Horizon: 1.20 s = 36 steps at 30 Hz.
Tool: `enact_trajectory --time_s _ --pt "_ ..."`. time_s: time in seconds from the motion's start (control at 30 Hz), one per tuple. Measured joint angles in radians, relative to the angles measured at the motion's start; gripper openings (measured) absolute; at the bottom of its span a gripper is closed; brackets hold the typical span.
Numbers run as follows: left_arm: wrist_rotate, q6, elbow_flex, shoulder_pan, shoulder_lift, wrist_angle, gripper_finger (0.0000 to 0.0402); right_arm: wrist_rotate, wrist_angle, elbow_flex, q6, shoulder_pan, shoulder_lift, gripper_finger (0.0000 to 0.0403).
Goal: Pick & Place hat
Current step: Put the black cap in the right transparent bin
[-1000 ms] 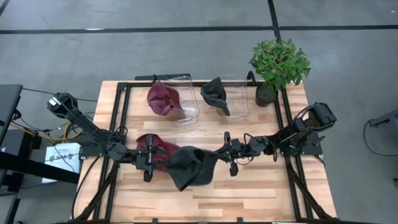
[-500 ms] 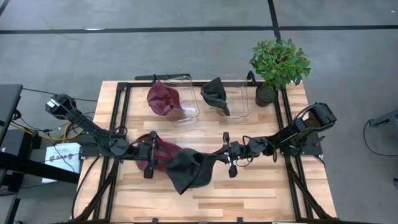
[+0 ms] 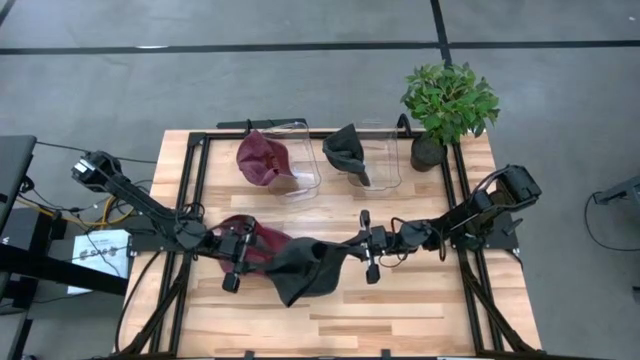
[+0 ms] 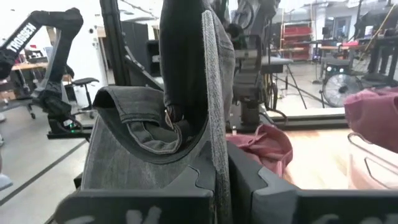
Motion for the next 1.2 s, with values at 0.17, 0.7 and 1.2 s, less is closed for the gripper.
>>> enact_trajectory --time_s 0.17,0.7,1.2 --pt "0.001 -0.029 0.000 0.017 0.000 -0.014 0.0145 0.001 0.036 0.000 -0.037 0.010 0.000 0.0005" --pt "0.002 -0.080 0.000 0.102 0.001 -0.038 0.0112 0.001 0.043 0.001 -0.048 0.009 0.000 0.0008" --pt "0.002 -0.051 0.005 0.165 0.001 0.064 0.0010 0.037 0.040 0.002 -0.040 0.009 0.000 0.0032"
